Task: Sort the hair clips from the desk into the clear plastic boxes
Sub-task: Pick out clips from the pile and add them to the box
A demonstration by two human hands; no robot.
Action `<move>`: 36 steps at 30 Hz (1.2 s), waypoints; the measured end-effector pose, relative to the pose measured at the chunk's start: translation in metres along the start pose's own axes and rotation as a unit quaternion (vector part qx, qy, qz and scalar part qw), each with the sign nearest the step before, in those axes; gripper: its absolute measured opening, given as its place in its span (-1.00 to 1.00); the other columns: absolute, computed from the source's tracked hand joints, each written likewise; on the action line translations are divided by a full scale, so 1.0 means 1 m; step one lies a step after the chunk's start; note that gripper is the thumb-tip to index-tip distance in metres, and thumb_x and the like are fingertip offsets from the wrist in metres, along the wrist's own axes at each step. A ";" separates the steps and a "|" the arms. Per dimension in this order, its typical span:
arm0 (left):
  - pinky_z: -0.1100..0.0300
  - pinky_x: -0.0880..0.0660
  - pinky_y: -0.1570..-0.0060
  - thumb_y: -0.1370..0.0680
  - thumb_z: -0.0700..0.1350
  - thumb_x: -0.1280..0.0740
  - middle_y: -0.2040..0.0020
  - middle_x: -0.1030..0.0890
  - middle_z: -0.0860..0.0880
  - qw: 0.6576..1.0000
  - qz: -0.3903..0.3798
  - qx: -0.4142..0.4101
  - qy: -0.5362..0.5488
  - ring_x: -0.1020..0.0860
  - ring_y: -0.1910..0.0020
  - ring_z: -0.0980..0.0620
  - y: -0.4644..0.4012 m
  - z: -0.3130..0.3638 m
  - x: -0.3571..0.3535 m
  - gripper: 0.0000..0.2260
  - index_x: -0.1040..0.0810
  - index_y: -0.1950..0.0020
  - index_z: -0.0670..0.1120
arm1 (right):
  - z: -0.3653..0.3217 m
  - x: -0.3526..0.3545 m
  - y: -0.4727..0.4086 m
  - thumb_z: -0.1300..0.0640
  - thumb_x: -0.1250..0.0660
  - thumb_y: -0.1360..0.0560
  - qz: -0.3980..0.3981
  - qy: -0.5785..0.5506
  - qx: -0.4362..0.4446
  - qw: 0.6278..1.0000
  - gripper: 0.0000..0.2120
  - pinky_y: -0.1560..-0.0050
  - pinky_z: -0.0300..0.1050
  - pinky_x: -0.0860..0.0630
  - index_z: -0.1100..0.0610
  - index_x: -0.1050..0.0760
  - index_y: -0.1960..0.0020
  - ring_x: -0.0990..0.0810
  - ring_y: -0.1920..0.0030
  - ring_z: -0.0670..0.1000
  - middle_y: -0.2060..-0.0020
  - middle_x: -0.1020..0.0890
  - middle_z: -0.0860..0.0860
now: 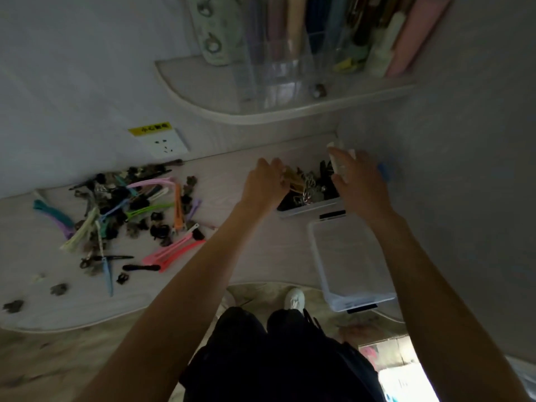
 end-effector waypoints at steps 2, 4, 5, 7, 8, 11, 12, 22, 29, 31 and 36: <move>0.02 -0.44 -0.16 -0.51 -0.06 -0.31 -0.21 -0.43 -0.19 0.996 0.028 -0.063 -0.054 -0.41 -0.19 -0.17 0.004 0.007 0.002 -0.66 -0.46 -0.26 -0.13 | -0.003 -0.002 -0.007 0.25 -0.25 -0.50 -0.018 0.039 0.035 0.998 -0.60 -0.05 0.01 -0.46 0.08 -0.40 -0.32 -0.49 -0.13 0.23 -0.17 -0.46 0.23; -0.01 -0.36 -0.27 -0.49 -0.02 -0.35 -0.30 -0.44 -0.10 0.987 0.073 -0.129 -0.058 -0.36 -0.30 -0.11 0.008 0.011 0.007 -0.66 -0.50 -0.24 -0.07 | -0.002 0.000 -0.011 0.26 -0.22 -0.50 -0.007 0.074 0.039 0.996 -0.75 0.14 -0.09 -0.38 0.15 -0.50 -0.16 -0.55 -0.02 0.22 -0.09 -0.50 0.21; -0.01 -0.30 -0.32 -0.49 0.01 -0.34 -0.33 -0.44 -0.05 0.985 0.074 -0.147 -0.056 -0.35 -0.34 -0.08 0.007 0.011 0.005 -0.66 -0.50 -0.25 -0.03 | -0.001 0.001 -0.013 0.26 -0.20 -0.51 0.000 0.094 0.036 0.995 -0.79 0.19 -0.12 -0.32 0.17 -0.52 -0.11 -0.56 0.02 0.21 -0.07 -0.52 0.20; -0.03 -0.16 -0.40 -0.53 0.05 -0.28 -0.35 -0.45 0.02 0.985 0.045 -0.150 -0.068 -0.33 -0.38 -0.03 0.004 0.009 -0.004 -0.66 -0.48 -0.29 0.02 | -0.001 -0.001 -0.014 0.24 -0.20 -0.52 -0.003 0.125 0.046 0.991 -0.80 0.23 -0.13 -0.28 0.19 -0.53 -0.08 -0.57 0.05 0.21 -0.06 -0.55 0.18; -0.05 -0.09 -0.42 -0.55 0.05 -0.24 -0.34 -0.46 0.04 0.985 0.033 -0.147 -0.083 -0.33 -0.39 -0.01 0.003 0.009 -0.010 -0.67 -0.48 -0.30 0.03 | -0.002 -0.007 -0.014 0.22 -0.20 -0.53 -0.018 0.129 0.058 0.990 -0.79 0.24 -0.13 -0.31 0.20 -0.53 -0.10 -0.57 0.05 0.21 -0.06 -0.57 0.17; -0.10 0.04 -0.45 -0.59 0.02 -0.19 -0.32 -0.49 0.08 0.980 0.028 -0.150 -0.124 -0.30 -0.41 0.03 -0.001 0.014 -0.015 -0.72 -0.49 -0.28 0.06 | -0.006 -0.034 -0.014 0.17 -0.18 -0.55 -0.093 0.125 0.108 0.982 -0.73 0.04 -0.07 -0.44 0.20 -0.49 -0.20 -0.54 -0.10 0.16 -0.15 -0.57 0.13; -0.10 0.05 -0.46 -0.60 0.00 -0.18 -0.33 -0.49 0.08 0.980 0.025 -0.150 -0.128 -0.29 -0.42 0.03 -0.003 0.014 -0.016 -0.72 -0.49 -0.28 0.07 | -0.009 -0.043 -0.015 0.17 -0.16 -0.56 -0.114 0.134 0.126 0.976 -0.71 -0.11 -0.03 -0.42 0.23 -0.46 -0.23 -0.49 -0.19 0.16 -0.20 -0.54 0.15; -0.06 -0.17 -0.40 -0.57 -0.02 -0.07 -0.31 -0.51 0.00 0.976 0.070 -0.176 -0.108 -0.44 -0.32 -0.05 0.001 0.003 -0.006 -0.65 -0.51 -0.28 0.03 | -0.014 -0.054 -0.049 0.21 -0.13 -0.57 -0.178 0.114 0.078 0.974 -0.74 -0.05 0.04 -0.49 0.28 -0.47 -0.16 -0.53 -0.08 0.23 -0.10 -0.56 0.22; -0.03 -0.36 -0.27 -0.55 -0.12 -0.12 -0.19 -0.60 -0.12 0.974 0.088 -0.210 0.008 -0.51 -0.24 -0.13 0.018 -0.009 0.007 -0.68 -0.57 -0.19 -0.12 | -0.036 -0.037 -0.035 0.29 -0.13 -0.56 -0.107 0.036 0.109 0.988 -0.72 -0.13 -0.04 -0.40 0.28 -0.45 -0.23 -0.47 -0.18 0.23 -0.20 -0.53 0.23; 0.05 -0.48 -0.13 -0.53 -0.17 -0.13 -0.10 -0.64 -0.13 0.967 0.139 -0.203 0.060 -0.58 -0.09 -0.13 0.033 -0.026 0.027 -0.70 -0.59 -0.14 -0.15 | -0.062 -0.032 -0.026 0.31 -0.16 -0.52 -0.040 -0.002 0.121 0.992 -0.75 -0.09 -0.10 -0.38 0.27 -0.51 -0.15 -0.49 -0.14 0.23 -0.10 -0.58 0.23; 0.08 -0.44 -0.12 -0.54 -0.20 -0.23 -0.02 -0.65 -0.10 0.958 0.254 -0.059 0.117 -0.56 -0.01 -0.05 0.097 -0.134 0.064 -0.78 -0.58 -0.13 -0.12 | -0.162 -0.087 0.027 0.28 -0.22 -0.48 -0.082 -0.144 0.155 0.974 -0.76 -0.03 -0.29 -0.29 0.18 -0.55 -0.10 -0.51 -0.07 0.04 -0.03 -0.62 0.12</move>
Point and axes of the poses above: each hand's wrist, its own y-axis away from the middle knuckle, its own x-axis out of the back of the hand, z = x × y, the point moved 9 cm from there along -y, towards the middle knuckle
